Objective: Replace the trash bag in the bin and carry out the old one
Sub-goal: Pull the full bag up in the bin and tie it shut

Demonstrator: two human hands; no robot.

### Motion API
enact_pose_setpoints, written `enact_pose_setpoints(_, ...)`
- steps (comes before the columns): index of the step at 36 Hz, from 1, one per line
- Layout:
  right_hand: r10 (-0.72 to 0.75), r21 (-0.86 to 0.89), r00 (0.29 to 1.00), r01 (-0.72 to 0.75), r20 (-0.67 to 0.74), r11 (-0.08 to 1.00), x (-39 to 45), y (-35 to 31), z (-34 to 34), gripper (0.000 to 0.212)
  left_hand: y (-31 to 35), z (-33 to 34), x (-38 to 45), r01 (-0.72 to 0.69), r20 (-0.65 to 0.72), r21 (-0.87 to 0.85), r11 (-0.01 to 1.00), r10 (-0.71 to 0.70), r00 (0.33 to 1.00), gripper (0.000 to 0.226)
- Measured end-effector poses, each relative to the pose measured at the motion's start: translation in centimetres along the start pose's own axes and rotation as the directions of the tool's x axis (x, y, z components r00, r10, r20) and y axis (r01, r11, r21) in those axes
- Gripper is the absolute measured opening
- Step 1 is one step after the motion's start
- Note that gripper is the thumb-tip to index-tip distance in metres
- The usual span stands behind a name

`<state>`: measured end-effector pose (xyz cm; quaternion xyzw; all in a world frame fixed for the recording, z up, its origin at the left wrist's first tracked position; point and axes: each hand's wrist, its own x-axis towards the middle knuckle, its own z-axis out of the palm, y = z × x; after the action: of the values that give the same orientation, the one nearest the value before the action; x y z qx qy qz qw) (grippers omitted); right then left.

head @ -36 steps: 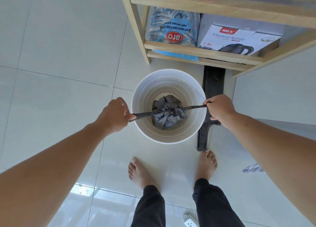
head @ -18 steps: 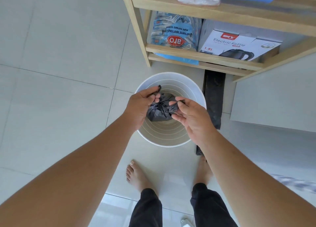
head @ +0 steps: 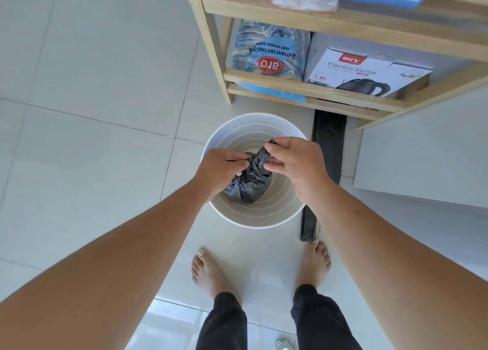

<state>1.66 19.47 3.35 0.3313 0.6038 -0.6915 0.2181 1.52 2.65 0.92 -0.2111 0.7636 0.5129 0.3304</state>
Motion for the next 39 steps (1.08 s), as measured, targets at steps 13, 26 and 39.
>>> enact_pose_setpoints(13,0.088,0.136,0.996,-0.088,0.010,0.987,1.4,-0.5,0.8,0.008,0.5,0.6,0.2,-0.066,0.227,0.079,0.995,0.047,0.973,0.029)
enact_pose_setpoints(26,0.056,-0.362,0.995,-0.025,0.077,0.932,0.6,2.8,-0.4,0.027,0.9,1.1,0.6,0.092,0.108,-0.098,0.991,-0.081,0.991,0.031)
enact_pose_setpoints(39,-0.497,-0.766,0.825,0.496,0.269,0.408,0.7,3.5,1.0,0.010,0.7,1.5,1.9,0.224,-0.066,-0.106,0.969,-0.232,0.971,0.025)
